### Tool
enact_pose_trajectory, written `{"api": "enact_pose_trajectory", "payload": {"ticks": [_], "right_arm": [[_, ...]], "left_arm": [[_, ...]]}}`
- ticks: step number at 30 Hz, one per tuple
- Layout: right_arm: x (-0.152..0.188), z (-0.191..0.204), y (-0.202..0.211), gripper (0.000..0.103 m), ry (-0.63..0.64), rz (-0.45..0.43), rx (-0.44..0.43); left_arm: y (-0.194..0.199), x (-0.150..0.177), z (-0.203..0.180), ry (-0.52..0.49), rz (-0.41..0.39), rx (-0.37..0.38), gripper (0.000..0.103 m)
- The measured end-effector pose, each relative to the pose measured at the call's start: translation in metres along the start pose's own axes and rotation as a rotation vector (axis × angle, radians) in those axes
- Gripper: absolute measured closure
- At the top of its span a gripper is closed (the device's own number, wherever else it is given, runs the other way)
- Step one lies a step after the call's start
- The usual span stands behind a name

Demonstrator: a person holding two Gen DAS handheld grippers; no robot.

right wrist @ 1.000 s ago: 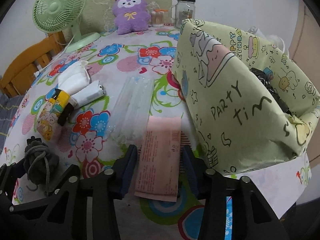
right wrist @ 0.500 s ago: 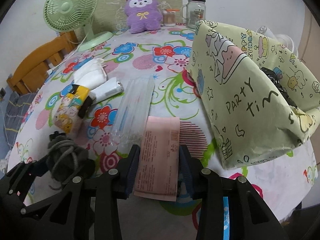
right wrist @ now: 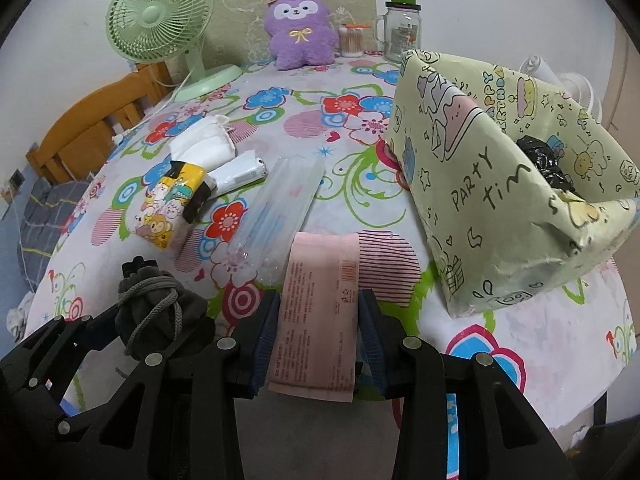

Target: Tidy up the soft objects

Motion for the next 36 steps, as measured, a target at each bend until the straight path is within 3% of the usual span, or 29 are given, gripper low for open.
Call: {"api": "enact_pose_trajectory", "payload": {"ticks": [16, 36], "right_arm": [[-0.006, 0.004, 0.030, 0.059, 0.005, -0.052, -0.008], [-0.047, 0.001, 0.087, 0.059, 0.023, -0.159, 0.014]], "left_arm": [[0.025, -0.003, -0.009, -0.018, -0.047, -0.015, 0.047], [0.075, -0.041, -0.015, -0.017, -0.142, -0.006, 0.047]]}}
Point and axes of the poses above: each gripper's, at about its wrist camera, not at the fingertips, and y roughly against the way its jaws point, z to its left, x to its underside, the point moved 4 cm from there along -y, roughly the way its jaws point
